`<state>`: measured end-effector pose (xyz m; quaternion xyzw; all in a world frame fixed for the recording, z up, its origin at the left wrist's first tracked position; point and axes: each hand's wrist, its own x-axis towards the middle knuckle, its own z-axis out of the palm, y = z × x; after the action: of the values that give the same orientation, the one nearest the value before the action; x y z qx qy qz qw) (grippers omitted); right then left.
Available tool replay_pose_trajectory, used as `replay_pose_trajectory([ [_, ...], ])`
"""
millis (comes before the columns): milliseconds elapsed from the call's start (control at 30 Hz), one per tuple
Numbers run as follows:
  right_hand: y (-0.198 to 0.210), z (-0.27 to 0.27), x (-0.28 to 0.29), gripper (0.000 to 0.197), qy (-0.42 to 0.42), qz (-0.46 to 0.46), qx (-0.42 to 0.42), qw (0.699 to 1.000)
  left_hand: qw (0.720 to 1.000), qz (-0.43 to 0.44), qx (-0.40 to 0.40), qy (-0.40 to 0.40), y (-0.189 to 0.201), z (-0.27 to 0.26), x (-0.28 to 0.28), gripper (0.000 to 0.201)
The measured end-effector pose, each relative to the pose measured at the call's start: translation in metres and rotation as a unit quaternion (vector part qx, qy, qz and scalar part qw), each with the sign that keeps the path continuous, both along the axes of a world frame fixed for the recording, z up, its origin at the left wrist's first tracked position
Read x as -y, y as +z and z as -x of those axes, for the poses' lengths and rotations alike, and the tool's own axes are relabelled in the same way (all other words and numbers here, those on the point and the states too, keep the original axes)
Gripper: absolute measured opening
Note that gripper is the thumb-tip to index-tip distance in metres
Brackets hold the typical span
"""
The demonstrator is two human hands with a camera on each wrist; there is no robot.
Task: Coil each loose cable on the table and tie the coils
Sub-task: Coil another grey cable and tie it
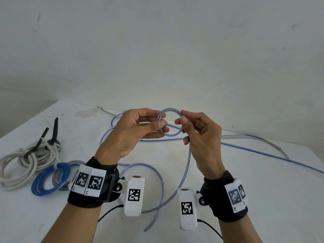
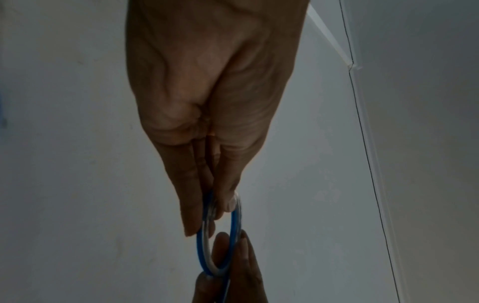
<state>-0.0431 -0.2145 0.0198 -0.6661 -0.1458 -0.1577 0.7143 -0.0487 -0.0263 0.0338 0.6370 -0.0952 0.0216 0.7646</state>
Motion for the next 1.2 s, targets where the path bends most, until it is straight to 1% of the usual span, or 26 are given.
replay_pose_trajectory([
  [167, -0.001, 0.001, -0.002, 0.015, -0.001, -0.048, -0.018, 0.999, 1.000, -0.005, 0.019, 0.018, 0.002, 0.001, 0.005, 0.020],
  [333, -0.005, 0.003, -0.013, 0.006, -0.044, -0.060, 0.019, 0.997, 0.998, -0.002, 0.037, 0.056, -0.001, -0.001, 0.010, 0.024],
  [433, -0.003, 0.001, -0.010, 0.003, -0.044, -0.054, 0.027, 0.997, 0.999, 0.007, 0.024, 0.033, 0.000, -0.002, 0.007, 0.026],
  [500, -0.002, 0.000, -0.006, 0.003, -0.027, -0.030, 0.023, 0.999, 1.000, -0.009, 0.006, 0.002, 0.002, -0.001, 0.006, 0.035],
  [567, -0.001, 0.000, -0.004, 0.002, 0.002, 0.021, 0.023, 0.999, 0.999, -0.031, -0.001, -0.013, 0.003, 0.000, 0.005, 0.046],
  [667, 0.000, 0.002, -0.005, 0.004, 0.024, 0.112, 0.037, 0.993, 0.998, -0.053, -0.009, -0.018, 0.003, 0.001, 0.007, 0.044],
  [733, 0.000, 0.003, -0.006, 0.006, 0.029, 0.148, 0.044, 0.988, 0.997, -0.072, -0.030, -0.011, -0.001, 0.000, 0.009, 0.039],
  [800, -0.001, 0.004, -0.007, 0.005, 0.029, 0.166, 0.050, 0.984, 0.996, -0.080, -0.048, -0.010, -0.006, -0.002, 0.014, 0.032],
  [967, 0.001, 0.002, -0.003, 0.007, -0.007, 0.196, 0.060, 0.979, 0.994, -0.055, -0.092, -0.007, -0.006, -0.001, 0.033, 0.034],
  [1067, 0.000, 0.001, 0.001, 0.007, -0.013, 0.202, 0.062, 0.977, 0.992, -0.085, -0.090, -0.003, -0.007, -0.002, 0.037, 0.037],
  [1200, 0.000, 0.001, 0.000, 0.008, -0.004, 0.198, 0.056, 0.979, 0.988, -0.126, -0.085, -0.034, -0.004, -0.002, 0.029, 0.040],
])
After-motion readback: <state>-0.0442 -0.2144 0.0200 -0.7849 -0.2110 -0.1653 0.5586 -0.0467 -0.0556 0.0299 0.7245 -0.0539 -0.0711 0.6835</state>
